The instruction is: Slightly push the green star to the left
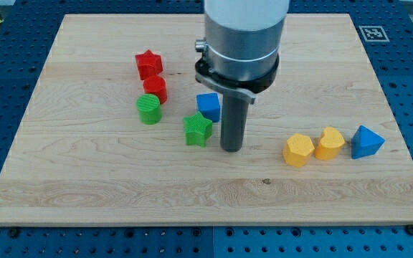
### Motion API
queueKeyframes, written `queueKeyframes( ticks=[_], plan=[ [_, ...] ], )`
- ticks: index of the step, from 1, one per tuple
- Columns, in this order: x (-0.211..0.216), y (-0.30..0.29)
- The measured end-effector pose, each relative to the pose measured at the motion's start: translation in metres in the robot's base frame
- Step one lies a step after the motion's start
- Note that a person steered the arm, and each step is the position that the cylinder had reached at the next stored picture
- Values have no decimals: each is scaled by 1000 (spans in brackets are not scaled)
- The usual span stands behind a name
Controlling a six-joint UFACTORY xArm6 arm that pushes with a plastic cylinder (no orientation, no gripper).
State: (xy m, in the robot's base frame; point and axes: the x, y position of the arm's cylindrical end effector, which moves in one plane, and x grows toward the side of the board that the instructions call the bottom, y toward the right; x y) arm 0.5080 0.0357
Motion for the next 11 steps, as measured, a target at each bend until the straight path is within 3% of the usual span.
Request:
queueKeyframes(
  ticks=[1,6,9,11],
  plan=[
    [-25,0],
    [-27,-39],
    [30,-49],
    [30,-41]
  ],
)
